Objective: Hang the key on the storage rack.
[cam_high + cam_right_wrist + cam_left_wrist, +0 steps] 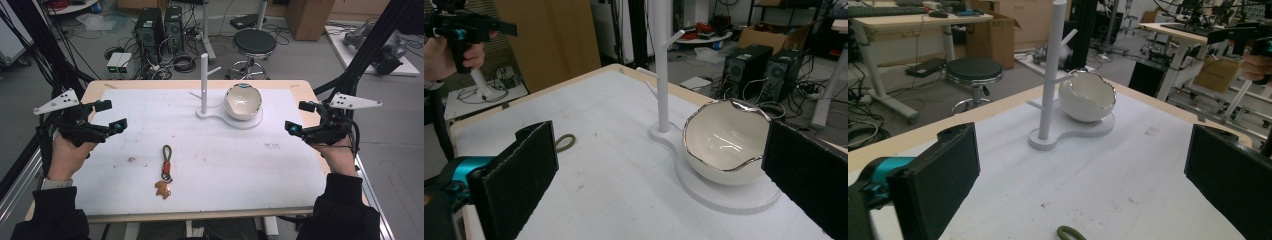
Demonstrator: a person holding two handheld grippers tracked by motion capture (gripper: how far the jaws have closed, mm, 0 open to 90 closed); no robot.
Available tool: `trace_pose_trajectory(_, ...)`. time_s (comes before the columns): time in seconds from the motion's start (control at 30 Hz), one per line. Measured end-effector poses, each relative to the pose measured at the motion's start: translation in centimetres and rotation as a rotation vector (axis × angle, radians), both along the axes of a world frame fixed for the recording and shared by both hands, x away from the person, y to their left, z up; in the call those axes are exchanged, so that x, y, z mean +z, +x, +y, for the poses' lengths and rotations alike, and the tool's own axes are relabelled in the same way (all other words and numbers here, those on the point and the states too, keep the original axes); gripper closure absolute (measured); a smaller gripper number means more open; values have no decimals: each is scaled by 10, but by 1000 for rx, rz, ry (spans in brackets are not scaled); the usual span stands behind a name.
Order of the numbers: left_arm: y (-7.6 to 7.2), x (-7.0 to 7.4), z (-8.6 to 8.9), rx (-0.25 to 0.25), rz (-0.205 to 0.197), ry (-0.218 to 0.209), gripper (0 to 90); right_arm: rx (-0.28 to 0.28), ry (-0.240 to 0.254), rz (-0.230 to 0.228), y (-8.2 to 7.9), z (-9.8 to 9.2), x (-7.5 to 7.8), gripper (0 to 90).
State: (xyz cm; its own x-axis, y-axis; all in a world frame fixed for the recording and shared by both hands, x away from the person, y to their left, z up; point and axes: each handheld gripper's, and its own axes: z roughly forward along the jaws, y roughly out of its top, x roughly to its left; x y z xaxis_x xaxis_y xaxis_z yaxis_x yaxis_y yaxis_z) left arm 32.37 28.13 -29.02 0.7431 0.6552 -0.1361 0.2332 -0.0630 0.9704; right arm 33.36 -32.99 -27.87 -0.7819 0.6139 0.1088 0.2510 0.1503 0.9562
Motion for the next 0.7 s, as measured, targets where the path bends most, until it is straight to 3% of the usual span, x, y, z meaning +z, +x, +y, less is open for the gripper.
trace_pose_trajectory(0.3, 9, -9, -13, 13, 35, 30, 17, -2, -4, 6, 0, -1, -2, 9)
trace_pose_trajectory(0.47, 20, -18, -32, 16, 79, 59, 17, -11, -9, 5, -3, -4, -4, 9)
trace_pose_trajectory(0.7, 35, -31, -58, -23, 124, 95, 17, -23, -11, 22, -9, -12, -9, 9)
